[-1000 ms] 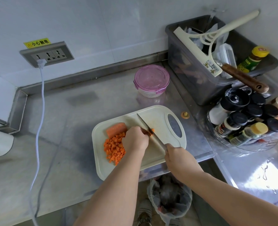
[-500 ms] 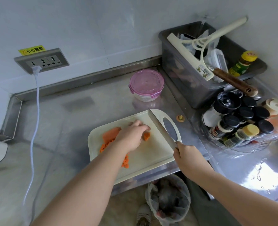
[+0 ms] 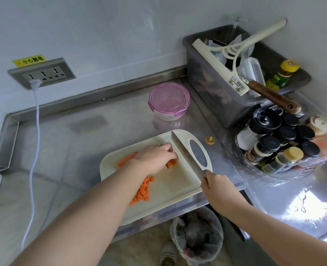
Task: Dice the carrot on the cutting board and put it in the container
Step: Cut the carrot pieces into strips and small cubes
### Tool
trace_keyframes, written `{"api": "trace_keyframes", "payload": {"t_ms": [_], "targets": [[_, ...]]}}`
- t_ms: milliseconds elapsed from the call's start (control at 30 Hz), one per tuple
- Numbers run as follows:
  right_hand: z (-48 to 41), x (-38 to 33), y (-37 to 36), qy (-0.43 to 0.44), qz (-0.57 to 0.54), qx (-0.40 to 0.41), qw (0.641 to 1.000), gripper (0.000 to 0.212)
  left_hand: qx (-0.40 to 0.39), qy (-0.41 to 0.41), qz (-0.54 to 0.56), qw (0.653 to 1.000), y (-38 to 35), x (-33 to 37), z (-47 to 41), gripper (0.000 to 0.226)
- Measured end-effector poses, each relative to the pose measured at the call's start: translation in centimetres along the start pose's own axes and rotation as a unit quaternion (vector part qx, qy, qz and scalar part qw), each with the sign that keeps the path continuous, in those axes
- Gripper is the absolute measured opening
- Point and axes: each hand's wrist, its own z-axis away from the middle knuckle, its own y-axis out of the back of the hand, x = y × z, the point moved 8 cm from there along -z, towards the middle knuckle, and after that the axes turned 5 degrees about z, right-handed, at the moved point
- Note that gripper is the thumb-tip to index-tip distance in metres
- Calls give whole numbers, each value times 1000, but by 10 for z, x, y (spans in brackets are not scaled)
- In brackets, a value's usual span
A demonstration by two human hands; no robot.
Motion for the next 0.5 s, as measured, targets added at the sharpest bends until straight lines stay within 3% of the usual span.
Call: {"api": "trace_keyframes", "payload": {"t_ms": [500], "targets": [[1,4,6,-1,-20,5,1000,34,73,54,3,996,12,17,-12,15]]}}
